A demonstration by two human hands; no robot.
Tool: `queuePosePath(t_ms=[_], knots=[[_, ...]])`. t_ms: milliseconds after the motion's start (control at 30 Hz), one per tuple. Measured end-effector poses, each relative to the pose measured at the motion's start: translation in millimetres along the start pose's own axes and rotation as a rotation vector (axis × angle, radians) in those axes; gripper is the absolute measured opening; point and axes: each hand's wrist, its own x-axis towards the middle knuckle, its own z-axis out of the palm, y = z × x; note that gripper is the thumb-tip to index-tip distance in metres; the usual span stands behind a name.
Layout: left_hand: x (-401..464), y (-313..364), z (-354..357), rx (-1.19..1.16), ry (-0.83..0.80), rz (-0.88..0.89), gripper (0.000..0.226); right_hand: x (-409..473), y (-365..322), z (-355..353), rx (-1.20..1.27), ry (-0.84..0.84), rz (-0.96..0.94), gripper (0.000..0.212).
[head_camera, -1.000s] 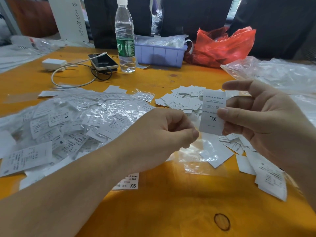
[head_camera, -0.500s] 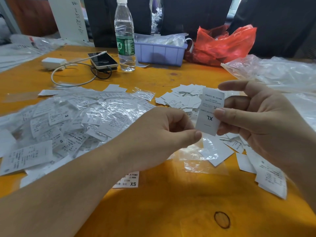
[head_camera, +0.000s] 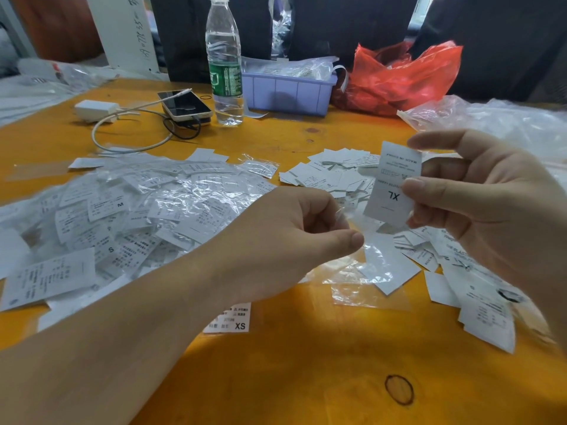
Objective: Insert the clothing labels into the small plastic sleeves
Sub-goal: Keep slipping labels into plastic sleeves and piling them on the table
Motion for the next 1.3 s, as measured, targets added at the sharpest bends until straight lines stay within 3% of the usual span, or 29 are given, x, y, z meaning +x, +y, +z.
queuePosePath(t_ms=[467, 600, 700, 833, 1300], knots=[[-0.3, 1.8, 0.5, 0.005, 0.004, 0.016, 0.026, 2.8, 14.1, 2.9, 0.163, -0.173, 0.372, 0.066], [-0.2, 0.8, -0.1, 0.011, 0.005, 0.012, 0.027, 3.5, 15.4, 2.2, 0.221, -0.323, 0.444, 0.042], [0.1, -0.1, -0.4, -0.006, 0.016, 0.008, 0.025, 2.8, 14.0, 1.7, 0.243, -0.345, 0.441, 0.032], [0.7, -2.0, 0.1, 0.01, 0.018, 0.012, 0.025, 3.5, 13.6, -0.7, 0.208, -0.274, 0.395, 0.05], [1.8, -4.3, -0.5, 0.0, 0.026, 0.012, 0.027, 2.9, 13.3, 2.2, 0.169, -0.2, 0.275, 0.024]])
